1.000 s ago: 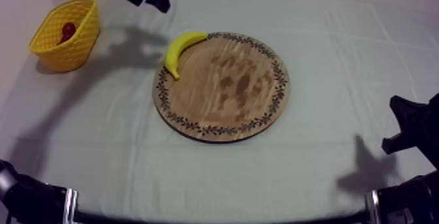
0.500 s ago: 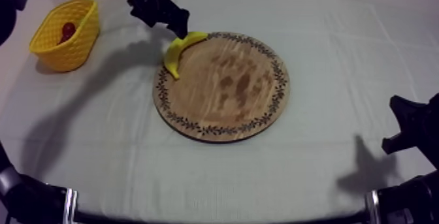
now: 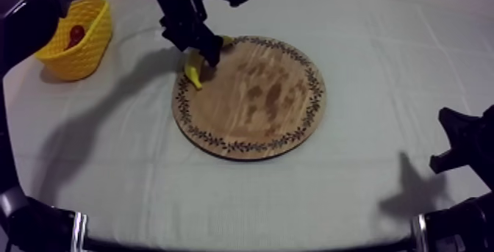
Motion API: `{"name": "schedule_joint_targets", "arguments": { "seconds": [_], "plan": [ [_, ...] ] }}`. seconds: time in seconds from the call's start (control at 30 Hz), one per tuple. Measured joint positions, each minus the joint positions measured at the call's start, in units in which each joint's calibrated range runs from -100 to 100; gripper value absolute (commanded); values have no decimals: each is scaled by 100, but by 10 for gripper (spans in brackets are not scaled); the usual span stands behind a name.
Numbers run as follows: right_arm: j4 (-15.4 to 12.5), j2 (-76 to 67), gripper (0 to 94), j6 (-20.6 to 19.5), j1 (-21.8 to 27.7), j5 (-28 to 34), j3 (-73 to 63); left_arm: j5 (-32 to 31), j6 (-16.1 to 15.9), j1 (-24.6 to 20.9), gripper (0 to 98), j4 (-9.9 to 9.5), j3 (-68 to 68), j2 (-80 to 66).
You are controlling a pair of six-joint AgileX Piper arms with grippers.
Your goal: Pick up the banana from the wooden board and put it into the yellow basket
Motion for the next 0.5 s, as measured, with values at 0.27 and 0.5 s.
{"name": "schedule_joint_targets", "arguments": {
  "seconds": [0.27, 0.5],
  "plan": [
    [0, 0, 2, 0, 0, 6, 0, -165, -41, 72, 606, 17, 35, 54],
    [0, 0, 2, 3, 0, 6, 0, -215, -51, 168, 428, 36, 35, 56]
  ]
}}
